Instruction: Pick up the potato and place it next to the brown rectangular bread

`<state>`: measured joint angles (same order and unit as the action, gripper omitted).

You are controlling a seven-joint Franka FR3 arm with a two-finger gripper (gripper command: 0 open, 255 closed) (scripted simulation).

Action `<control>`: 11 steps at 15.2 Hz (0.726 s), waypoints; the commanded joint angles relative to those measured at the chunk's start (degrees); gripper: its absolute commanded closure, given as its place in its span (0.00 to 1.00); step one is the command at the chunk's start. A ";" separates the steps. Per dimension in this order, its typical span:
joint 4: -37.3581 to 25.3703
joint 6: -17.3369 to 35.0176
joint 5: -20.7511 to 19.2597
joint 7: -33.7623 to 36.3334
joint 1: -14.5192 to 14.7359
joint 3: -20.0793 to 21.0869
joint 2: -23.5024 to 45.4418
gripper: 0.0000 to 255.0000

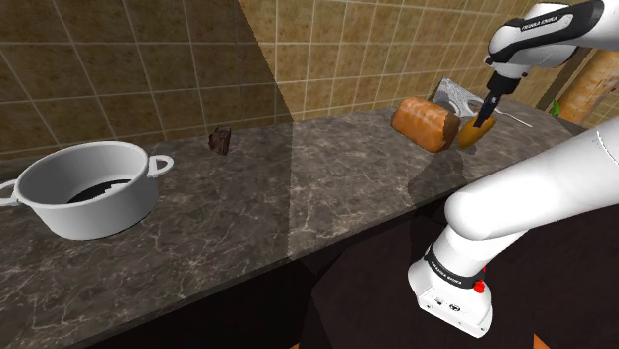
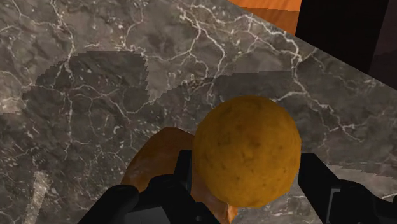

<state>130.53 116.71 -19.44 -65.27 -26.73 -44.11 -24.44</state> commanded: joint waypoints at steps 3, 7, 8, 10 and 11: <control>2.21 3.48 -0.01 -0.38 0.18 -1.39 1.24 1.00; 4.32 6.86 0.08 -0.63 0.45 -2.63 2.57 1.00; 4.82 7.72 0.13 -0.72 0.54 -2.96 2.95 1.00; 5.80 9.46 0.30 -0.93 0.76 -3.64 3.77 1.00; 6.27 10.34 0.40 -1.05 0.88 -3.99 4.22 1.00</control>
<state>136.26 126.05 -19.12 -66.19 -25.96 -47.71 -20.68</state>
